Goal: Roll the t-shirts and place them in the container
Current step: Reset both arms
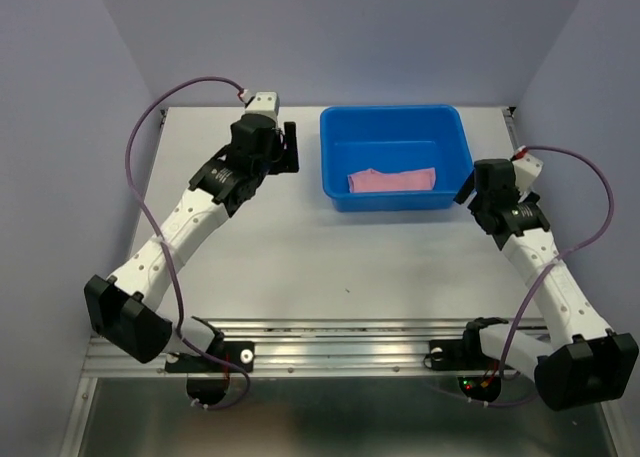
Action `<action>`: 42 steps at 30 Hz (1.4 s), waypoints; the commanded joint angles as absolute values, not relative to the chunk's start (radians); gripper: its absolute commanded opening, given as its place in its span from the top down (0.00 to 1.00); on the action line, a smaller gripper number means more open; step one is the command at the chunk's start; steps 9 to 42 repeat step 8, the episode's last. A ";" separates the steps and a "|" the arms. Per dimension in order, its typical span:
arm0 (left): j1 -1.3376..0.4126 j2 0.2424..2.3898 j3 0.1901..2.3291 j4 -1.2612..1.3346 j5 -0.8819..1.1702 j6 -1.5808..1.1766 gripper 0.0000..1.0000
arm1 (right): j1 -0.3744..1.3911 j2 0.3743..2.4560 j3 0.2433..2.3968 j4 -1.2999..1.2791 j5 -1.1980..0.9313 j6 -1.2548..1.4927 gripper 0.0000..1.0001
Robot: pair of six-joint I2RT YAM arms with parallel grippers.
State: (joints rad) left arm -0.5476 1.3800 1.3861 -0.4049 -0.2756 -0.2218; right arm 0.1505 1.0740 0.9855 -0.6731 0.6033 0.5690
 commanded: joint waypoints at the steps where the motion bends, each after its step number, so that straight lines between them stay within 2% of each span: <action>1: -0.538 1.292 1.335 -0.276 -0.317 -0.291 0.14 | 0.150 1.029 0.959 -0.673 0.637 0.621 0.00; 8: -0.529 1.200 1.267 -0.224 -0.359 -0.316 0.15 | 0.150 1.017 0.927 -0.680 0.641 0.666 0.00; 42: -0.529 1.200 1.267 -0.224 -0.359 -0.316 0.15 | 0.150 1.017 0.927 -0.680 0.641 0.666 0.00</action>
